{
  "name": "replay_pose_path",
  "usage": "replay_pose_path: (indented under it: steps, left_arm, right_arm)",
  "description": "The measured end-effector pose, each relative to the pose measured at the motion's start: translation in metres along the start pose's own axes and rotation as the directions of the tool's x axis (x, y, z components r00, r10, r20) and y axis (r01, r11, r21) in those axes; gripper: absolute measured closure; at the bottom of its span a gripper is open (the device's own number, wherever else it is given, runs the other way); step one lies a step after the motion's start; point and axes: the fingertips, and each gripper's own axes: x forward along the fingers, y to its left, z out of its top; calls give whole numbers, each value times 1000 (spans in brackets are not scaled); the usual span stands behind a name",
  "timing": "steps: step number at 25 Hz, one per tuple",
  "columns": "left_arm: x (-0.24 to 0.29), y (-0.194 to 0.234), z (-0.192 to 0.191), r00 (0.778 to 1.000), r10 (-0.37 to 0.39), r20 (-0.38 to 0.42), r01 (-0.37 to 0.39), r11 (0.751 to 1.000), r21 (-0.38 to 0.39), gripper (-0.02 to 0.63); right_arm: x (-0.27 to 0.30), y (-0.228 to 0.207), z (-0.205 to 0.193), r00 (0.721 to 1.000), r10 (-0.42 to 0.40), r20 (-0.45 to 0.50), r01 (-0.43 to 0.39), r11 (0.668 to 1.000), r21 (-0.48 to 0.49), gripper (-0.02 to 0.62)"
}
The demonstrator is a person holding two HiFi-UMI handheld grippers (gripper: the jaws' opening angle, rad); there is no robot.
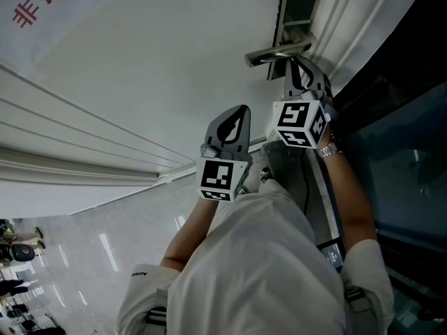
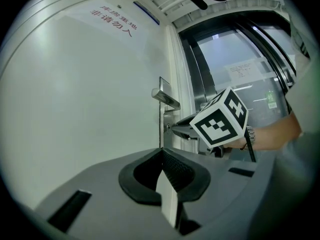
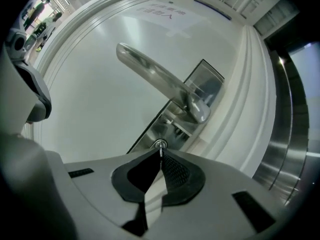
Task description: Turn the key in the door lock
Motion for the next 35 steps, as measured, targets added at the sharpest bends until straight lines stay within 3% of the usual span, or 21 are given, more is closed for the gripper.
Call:
replay_pose_path:
  steps: [9,13,15,21,30,33,35]
  left_arm:
    - [-4,2,-1,1000,6,-4,-6,1000,3,597]
    - [-5,3,-1,1000,12,-3,-12,1000,2,597]
    - [-5,4,-1,1000,15,-4,-15,1000,2,598]
    - [-7,6,-2,1000,23,-6,-23,1000,2,598]
    - [-8,8,-2,1000,28,-3,-28,1000,-1,598]
    - [-7,8,-1,1000,28,-1,-28,1000,-2,597]
    - [-6,8,0,1000,27,1,-27,1000,-1,598]
  right_arm:
    - [0,-1,0,999,42,11,-43,981,188,584]
    - [1,-1,-1,994,104,31,-108,915,389,584]
    - [2,-2,-3,990,131,41,-135,866,482,584]
    - [2,-3,-5,971,215,104,-217,610,762,586]
    - [2,-5,-8,949,250,190,-250,231,940,586]
    - [2,-5,-9,942,252,221,-246,71,967,586]
    - [3,-5,-9,937,249,246,-238,-66,969,586]
